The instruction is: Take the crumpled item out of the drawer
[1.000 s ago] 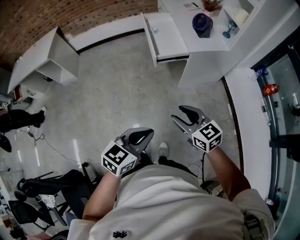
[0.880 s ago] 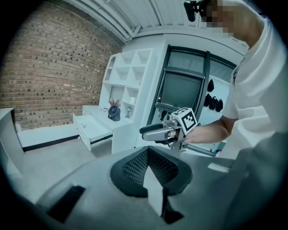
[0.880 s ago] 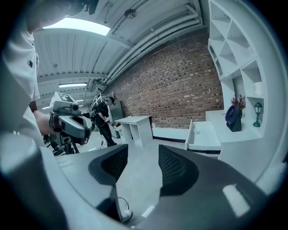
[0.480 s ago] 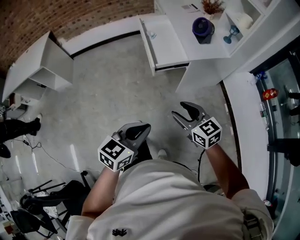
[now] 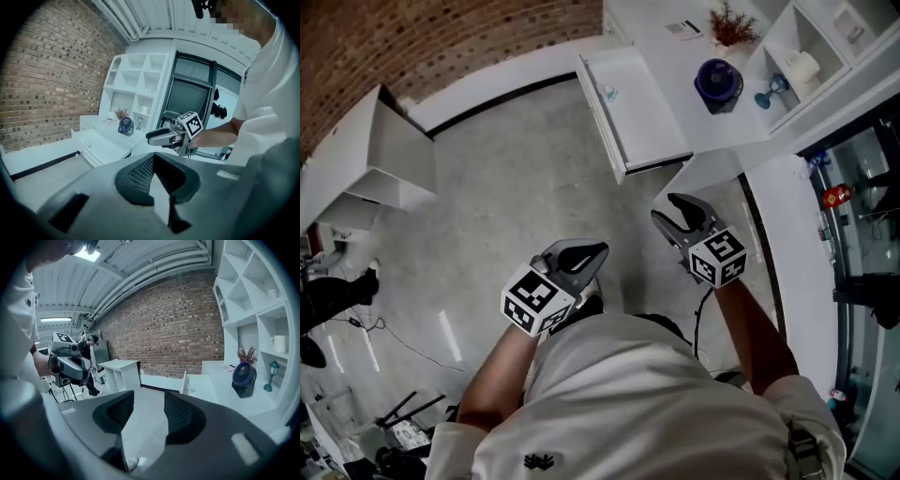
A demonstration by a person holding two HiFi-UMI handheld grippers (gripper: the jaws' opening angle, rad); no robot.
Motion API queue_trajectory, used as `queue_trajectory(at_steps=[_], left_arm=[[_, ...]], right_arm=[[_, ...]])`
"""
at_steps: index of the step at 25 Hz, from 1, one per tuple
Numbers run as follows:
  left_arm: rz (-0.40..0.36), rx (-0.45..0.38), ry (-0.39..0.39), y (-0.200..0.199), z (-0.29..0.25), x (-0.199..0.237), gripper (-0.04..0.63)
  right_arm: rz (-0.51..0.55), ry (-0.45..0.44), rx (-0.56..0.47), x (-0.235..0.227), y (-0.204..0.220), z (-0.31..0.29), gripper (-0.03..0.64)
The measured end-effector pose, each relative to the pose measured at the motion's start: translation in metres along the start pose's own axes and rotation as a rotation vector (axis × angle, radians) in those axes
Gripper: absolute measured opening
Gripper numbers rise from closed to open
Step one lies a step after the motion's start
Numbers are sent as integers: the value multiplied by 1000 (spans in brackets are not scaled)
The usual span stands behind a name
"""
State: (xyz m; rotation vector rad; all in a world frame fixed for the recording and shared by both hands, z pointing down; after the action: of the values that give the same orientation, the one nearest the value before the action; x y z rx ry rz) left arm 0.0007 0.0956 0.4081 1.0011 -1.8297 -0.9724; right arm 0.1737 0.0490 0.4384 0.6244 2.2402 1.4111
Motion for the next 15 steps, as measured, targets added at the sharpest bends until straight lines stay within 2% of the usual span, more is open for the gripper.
queue_trajectory(at_steps=[5, 10, 15], left_arm=[[-15, -1, 18, -11, 12, 50, 6], [16, -43, -10, -21, 19, 84, 6], [44, -43, -50, -30, 10, 124, 6]], right_arm=[[18, 36, 3, -17, -25, -48, 218], [40, 36, 34, -41, -38, -87, 218], [72, 17, 55, -83, -48, -135, 216]])
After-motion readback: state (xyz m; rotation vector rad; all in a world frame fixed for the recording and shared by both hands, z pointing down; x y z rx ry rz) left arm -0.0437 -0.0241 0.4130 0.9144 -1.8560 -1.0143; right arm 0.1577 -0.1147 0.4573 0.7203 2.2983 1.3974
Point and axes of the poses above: the fingertips, and each gripper's own axes: z backward along the fingers, x to its left, y out of its underside, the point moved 4 cm from there along z, backward along the fingers, and after that the axes turned 1 degree about z, right-handed, at the moved point
